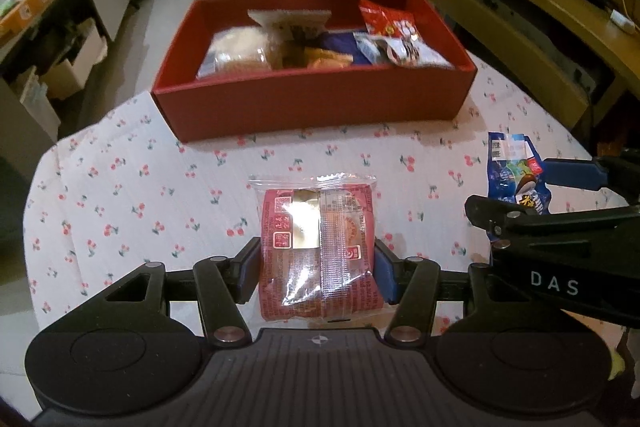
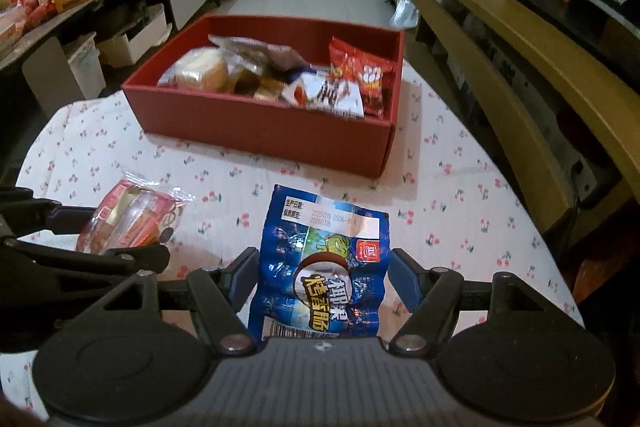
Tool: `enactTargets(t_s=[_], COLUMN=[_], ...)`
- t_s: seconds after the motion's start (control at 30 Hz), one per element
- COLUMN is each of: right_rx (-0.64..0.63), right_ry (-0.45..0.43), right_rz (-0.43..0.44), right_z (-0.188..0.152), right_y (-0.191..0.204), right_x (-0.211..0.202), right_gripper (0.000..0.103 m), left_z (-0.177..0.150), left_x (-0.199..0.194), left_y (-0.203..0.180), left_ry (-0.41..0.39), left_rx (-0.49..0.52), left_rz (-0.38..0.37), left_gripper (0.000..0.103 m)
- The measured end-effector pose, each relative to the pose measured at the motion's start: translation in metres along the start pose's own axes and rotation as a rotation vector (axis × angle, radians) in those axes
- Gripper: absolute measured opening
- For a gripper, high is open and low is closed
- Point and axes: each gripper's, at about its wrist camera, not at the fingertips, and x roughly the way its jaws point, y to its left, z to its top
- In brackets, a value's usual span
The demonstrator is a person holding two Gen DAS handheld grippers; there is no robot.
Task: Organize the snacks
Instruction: 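Lift and carry the red pastry pack and blue bag over the red box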
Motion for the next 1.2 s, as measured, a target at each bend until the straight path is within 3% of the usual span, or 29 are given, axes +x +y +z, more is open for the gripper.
enactTargets(t_s=[0.6,0.93,1.2], right_rx=[0.103,0.169,0.166], right_ry=[-0.13,-0.129,-0.1], right_rz=[0.023,0.034,0.022], right_z=[0.081,0.126,0.138], right_y=[-0.017,-0.038,-0.043], right_x=[0.009,0.053,0.092], right_gripper=[0.075,0.075,0.075], left_z=[0.089,0.138,0.149], left_x=[0.003,0.04,0.073], left_y=[0.018,0.024,0.028], left_ry=[-0.115,-0.124,-0.098], left_rx=[-0.063,-0.086,-0.109], left_rz=[0.038,0.053,0.059], left_gripper=[0.062,0.062,0.062])
